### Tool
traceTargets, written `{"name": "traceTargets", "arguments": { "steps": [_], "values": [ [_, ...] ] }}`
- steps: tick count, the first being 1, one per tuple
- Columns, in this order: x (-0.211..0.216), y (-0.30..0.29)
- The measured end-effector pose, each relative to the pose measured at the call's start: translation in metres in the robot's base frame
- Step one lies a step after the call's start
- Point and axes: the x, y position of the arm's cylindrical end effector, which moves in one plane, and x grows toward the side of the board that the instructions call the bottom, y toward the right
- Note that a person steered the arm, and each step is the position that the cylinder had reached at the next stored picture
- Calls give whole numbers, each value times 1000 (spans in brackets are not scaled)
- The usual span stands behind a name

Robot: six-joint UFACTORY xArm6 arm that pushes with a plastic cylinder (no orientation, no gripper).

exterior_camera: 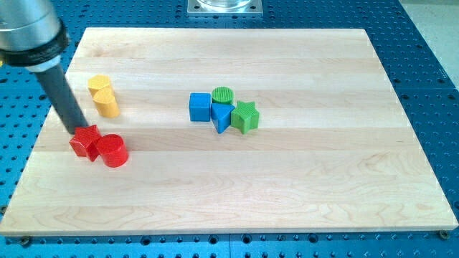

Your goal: Move the green star into the green circle

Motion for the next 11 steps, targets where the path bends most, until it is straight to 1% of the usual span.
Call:
{"name": "traceTargets", "arguments": {
  "steps": [1, 3, 4, 5, 6, 7, 8, 9, 10, 11],
  "values": [
    [29, 1],
    [81, 98],
    [92, 59],
    [155, 149],
    [134, 240],
    [75, 253],
    [61, 293],
    [5, 299],
    [-29, 298],
    [-47, 287]
  ]
}}
